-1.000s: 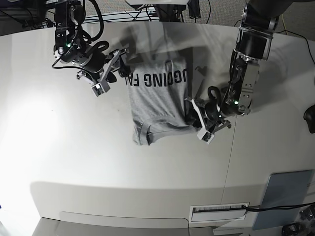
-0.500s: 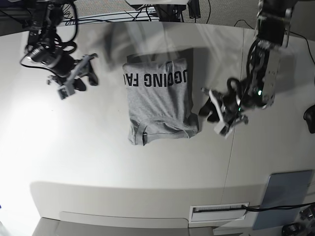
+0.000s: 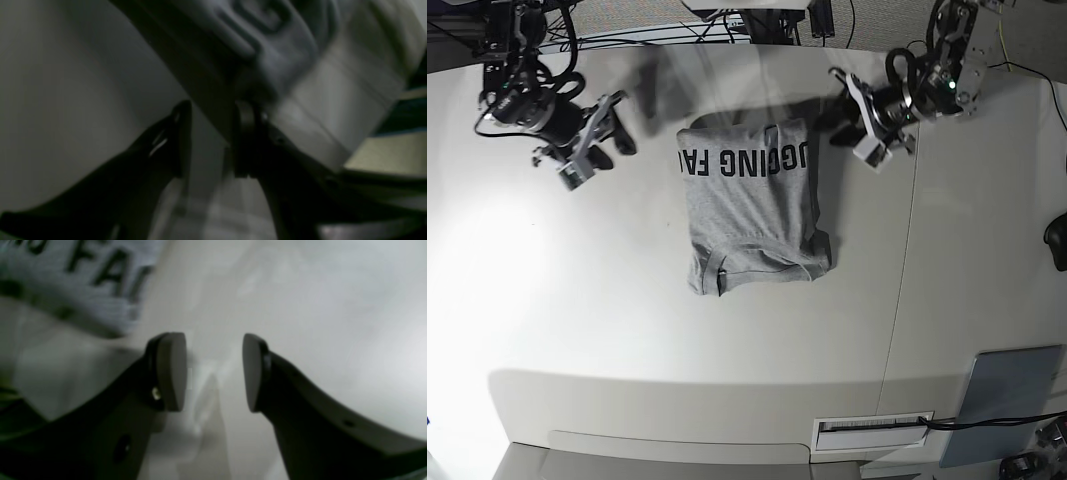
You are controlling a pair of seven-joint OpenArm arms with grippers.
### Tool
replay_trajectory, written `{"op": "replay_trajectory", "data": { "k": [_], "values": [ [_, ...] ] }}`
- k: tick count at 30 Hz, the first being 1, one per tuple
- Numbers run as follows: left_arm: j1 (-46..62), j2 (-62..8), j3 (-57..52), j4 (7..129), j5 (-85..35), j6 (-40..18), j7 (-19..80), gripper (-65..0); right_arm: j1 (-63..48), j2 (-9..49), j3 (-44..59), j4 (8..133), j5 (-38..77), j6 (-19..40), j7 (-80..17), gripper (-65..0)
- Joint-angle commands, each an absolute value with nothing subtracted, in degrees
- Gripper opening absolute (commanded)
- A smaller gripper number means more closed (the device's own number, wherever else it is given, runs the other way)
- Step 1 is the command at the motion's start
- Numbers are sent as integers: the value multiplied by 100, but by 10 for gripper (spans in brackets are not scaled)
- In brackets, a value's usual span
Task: Fold the T-shirt properly
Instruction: 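Grasp the printed edge with both grippers and tug it straight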
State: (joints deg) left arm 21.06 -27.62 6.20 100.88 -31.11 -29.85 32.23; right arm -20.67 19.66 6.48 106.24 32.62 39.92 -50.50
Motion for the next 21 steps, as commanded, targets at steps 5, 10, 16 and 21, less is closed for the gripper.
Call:
{"op": "replay_trajectory", "data": {
  "k": [5, 10, 16, 21],
  "values": [
    [2224, -2808, 580, 10193, -3837, -3142, 3083, -451, -2047, 2029, 193, 10720, 2971, 4000, -4587, -381],
    [2189, -2709, 580, 10193, -4139, -3269, 3087, -451, -2001, 1831, -82, 10713, 2668, 4000, -4390, -381],
    [2191, -2309, 580, 10191, -3811, -2808, 3100, -451, -1981, 1476, -145, 10709, 2268, 4000, -4147, -381],
    [2189, -2106, 580, 10191, -3618, -2823, 3103, -451, -1885, 1380, -145, 10586, 2091, 4000, -4034, -381]
  ]
}}
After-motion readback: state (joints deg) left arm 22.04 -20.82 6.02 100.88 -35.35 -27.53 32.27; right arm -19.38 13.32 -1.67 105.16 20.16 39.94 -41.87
